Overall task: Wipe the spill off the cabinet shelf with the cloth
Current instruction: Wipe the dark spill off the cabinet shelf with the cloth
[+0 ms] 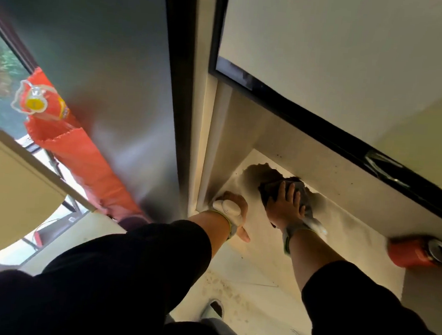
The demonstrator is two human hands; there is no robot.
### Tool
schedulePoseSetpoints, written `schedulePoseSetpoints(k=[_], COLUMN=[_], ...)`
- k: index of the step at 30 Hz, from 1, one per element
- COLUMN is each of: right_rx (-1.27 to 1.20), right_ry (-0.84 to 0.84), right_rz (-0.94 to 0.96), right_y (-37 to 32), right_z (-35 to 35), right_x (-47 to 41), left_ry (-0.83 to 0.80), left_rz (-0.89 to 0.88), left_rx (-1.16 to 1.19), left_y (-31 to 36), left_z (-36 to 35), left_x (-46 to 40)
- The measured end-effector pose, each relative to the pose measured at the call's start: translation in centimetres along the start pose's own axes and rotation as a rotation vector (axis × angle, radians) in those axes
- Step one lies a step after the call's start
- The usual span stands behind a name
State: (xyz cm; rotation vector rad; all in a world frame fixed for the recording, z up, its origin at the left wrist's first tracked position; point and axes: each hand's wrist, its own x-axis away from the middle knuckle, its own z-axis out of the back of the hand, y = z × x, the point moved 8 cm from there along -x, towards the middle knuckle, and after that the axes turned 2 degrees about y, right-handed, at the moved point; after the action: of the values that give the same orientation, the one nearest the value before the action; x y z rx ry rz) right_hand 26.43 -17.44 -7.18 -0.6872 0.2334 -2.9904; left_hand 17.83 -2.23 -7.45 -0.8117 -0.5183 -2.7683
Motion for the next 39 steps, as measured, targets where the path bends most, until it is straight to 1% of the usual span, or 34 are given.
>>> schedulePoseSetpoints(k=[2,7,8,13,18,20,23,26,30,34,37,39], right_rx=[0.017,0.043,0.041,0.05,0.051,0.071,0.128,0.144,0.146,0.149,0.14,0.146], right_ry=[0.013,0.046,0.069,0.128,0.178,0.177,0.173,0.193,0.161,0.112,0.072,0.063], right_rz=[0.019,0.068,0.076,0.148,0.337,0.382,0.476,0.545,0.556,0.545,0.497,0.483], right_y=[-0.1,0.0,0.0,-0.7,-2.5,-2.7,-3.2,-4.2,-5.3,-7.3,-8.7,-9.4], right_z=[0.2,0.6,0.5,0.0,-1.9,-2.3,-3.0,-3.4,-2.8,-2.7,-2.5,-2.5], right_x=[-0.2,-0.8,-0.9,1.6,5.6,5.8,6.3,7.5,6.4,4.4,3.0,2.1], left_ry=[-0.039,-0.127,-0.128,-0.033,0.024,0.047,0.078,0.105,0.113,0.047,0.091,0.086], left_rz=[-0.016,0.013,0.019,-0.052,-0.009,0.014,0.028,0.118,0.215,0.194,0.177,0.155], left_rx=[0.041,-0.087,-0.056,0.009,0.098,0.089,-0.018,-0.045,-0.043,-0.1,-0.121,-0.131], left_y=[0.4,-0.6,-0.7,0.0,-1.0,-1.2,-0.9,-1.7,-2.0,-1.6,-1.7,-1.4], left_z=[0.8,-1.1,-1.4,0.2,0.2,0.3,0.5,-0.5,-0.9,-0.4,-0.3,-0.1], left_x=[0.8,-1.1,-1.5,0.0,0.1,0.5,1.5,2.0,2.6,3.2,3.5,3.8])
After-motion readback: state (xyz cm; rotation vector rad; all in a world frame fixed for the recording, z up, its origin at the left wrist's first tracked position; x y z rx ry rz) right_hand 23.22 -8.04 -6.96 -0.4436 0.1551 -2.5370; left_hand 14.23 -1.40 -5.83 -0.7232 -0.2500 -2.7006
